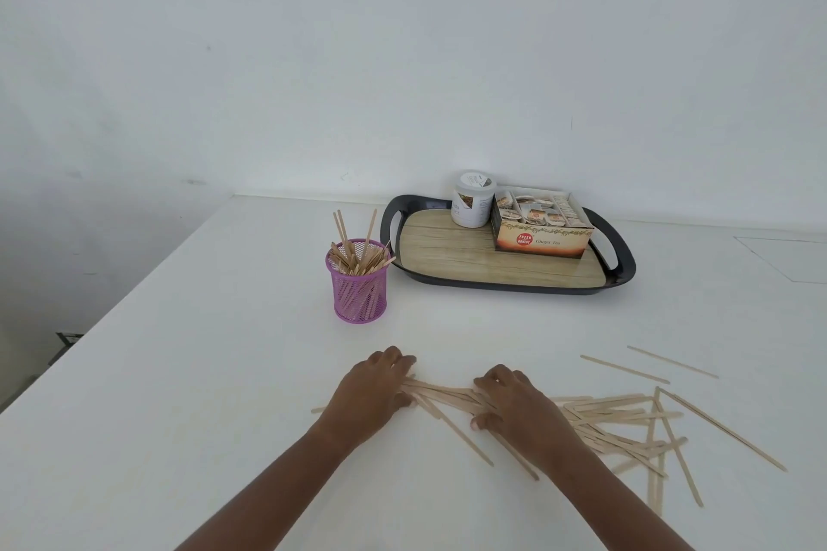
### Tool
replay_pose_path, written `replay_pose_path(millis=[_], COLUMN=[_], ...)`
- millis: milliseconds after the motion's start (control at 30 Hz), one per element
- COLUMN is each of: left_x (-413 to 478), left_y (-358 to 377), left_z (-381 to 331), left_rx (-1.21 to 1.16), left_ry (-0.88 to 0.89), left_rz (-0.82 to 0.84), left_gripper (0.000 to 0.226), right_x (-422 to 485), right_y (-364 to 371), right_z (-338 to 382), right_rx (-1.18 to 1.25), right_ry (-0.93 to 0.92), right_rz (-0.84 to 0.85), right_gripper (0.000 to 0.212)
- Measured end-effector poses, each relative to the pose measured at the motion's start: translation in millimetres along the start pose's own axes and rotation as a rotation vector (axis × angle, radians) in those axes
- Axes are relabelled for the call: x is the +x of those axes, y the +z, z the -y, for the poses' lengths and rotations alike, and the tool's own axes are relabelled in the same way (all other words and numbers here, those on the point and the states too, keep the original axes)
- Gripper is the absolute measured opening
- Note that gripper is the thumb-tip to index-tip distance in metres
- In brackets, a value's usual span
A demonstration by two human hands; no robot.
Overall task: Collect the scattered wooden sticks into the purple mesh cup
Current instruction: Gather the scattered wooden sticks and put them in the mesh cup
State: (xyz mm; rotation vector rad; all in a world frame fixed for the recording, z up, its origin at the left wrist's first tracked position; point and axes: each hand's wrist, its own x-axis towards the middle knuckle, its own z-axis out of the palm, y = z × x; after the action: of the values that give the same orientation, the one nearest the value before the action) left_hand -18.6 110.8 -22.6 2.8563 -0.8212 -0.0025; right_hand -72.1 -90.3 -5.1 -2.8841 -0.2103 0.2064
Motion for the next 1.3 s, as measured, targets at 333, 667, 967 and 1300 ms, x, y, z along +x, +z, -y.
replay_pose_path(millis=[333, 667, 967, 1300], left_x=[-7.4, -3.0, -6.3, -2.4], left_y=[-5.7, -17.4, -14.9, -22.2], left_z=[11.0, -3.0, -2.5, 11.4], left_rx=[0.001, 0.219, 0.39, 0.254], left_ry=[-0.154, -0.09, -0.058, -0.04], left_rz=[-0.016, -0.106, -0.07, -0.093], left_gripper=[0.028, 0.018, 0.049, 0.027], right_x=[12.5, 29.3, 32.7, 35.3], right_y=[8.1, 5.9, 10.3, -12.8], right_z=[-5.0, -2.1, -7.3, -16.1], right_rx=[0.028, -0.151, -0.292, 0.108], right_ry=[0.005, 0.001, -0.14, -0.085], right_rz=[-0.057, -0.059, -0.091, -0.145], right_gripper=[0.026, 0.024, 0.039, 0.026])
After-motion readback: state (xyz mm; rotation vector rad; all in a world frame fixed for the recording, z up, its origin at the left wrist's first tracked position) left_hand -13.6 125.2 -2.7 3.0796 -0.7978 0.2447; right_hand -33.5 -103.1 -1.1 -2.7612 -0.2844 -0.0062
